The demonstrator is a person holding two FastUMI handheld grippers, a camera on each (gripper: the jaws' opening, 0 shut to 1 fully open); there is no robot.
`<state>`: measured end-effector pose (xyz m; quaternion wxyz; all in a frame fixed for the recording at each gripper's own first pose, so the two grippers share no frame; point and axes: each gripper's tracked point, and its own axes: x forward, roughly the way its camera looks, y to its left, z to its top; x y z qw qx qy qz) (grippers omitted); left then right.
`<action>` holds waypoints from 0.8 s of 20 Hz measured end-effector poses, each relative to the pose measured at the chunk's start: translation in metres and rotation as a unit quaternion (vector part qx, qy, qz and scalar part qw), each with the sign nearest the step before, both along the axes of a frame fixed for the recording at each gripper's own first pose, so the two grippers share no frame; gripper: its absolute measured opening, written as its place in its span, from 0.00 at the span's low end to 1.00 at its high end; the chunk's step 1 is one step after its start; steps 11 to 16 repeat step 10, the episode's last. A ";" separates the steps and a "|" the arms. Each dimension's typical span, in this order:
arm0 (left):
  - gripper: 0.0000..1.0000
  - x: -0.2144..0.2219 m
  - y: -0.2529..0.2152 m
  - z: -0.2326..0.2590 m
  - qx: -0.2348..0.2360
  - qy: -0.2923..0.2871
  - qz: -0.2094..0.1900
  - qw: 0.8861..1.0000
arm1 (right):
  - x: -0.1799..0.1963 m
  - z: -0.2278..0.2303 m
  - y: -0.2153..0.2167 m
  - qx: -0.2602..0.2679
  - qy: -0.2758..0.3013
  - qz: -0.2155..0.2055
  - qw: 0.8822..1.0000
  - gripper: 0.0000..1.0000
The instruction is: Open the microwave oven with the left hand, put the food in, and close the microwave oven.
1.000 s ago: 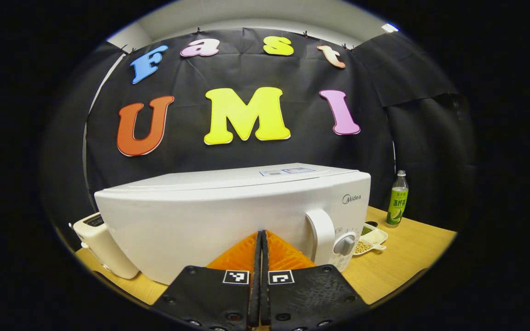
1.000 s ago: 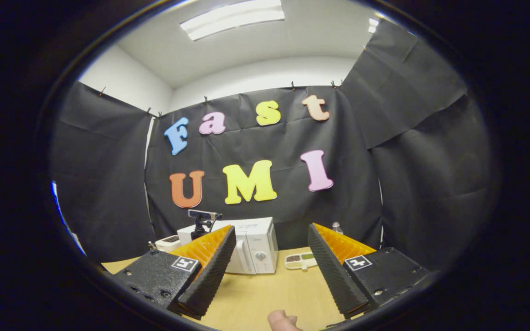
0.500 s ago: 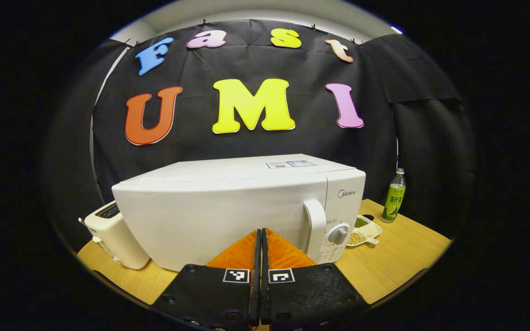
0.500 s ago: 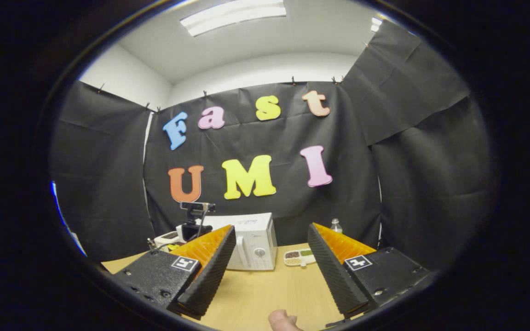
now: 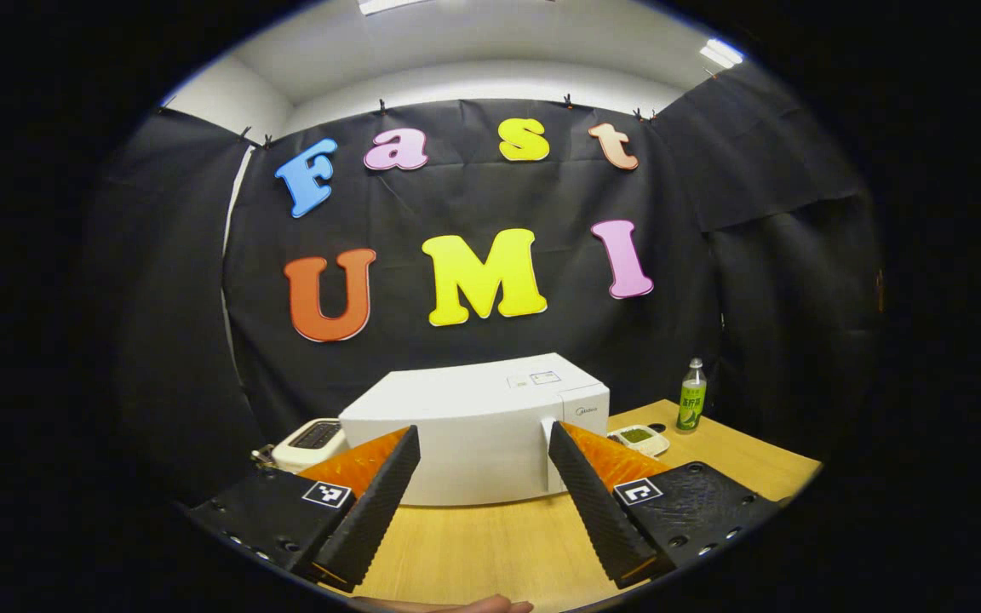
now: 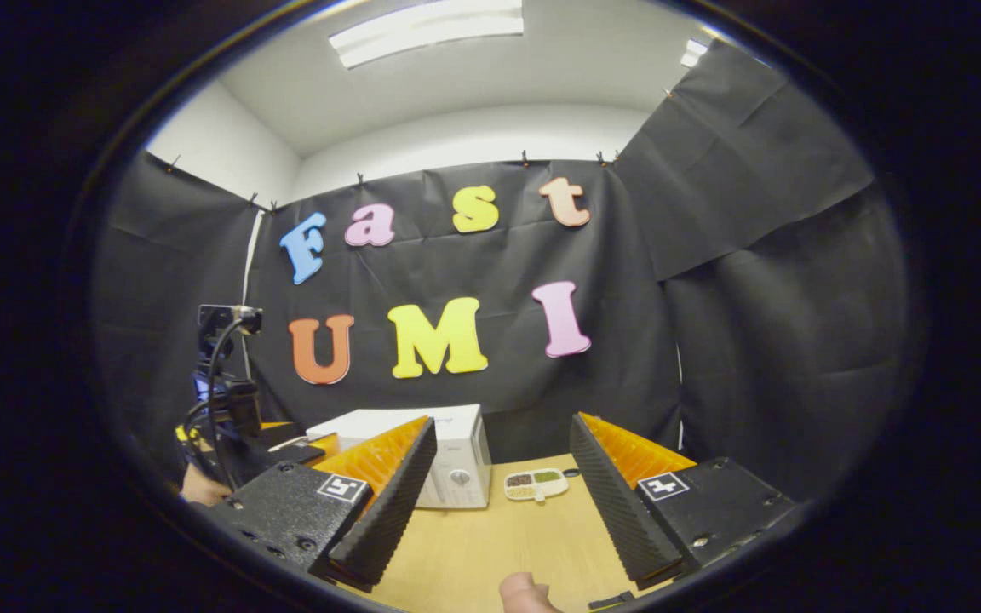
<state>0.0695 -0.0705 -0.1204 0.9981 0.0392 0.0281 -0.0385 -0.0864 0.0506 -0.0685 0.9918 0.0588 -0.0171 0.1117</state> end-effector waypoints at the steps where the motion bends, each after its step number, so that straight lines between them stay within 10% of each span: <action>1: 0.96 -0.019 0.004 0.006 -0.004 0.001 0.009 1.000 | -0.001 0.002 -0.002 0.003 -0.002 -0.003 1.000 0.91; 10: 0.96 -0.155 0.044 0.057 -0.076 -0.047 0.039 0.995 | -0.025 0.022 -0.017 -0.011 -0.025 -0.005 1.000 0.91; 16: 0.96 -0.155 0.044 0.057 -0.076 -0.047 0.039 0.995 | -0.025 0.022 -0.017 -0.011 -0.025 -0.005 1.000 0.91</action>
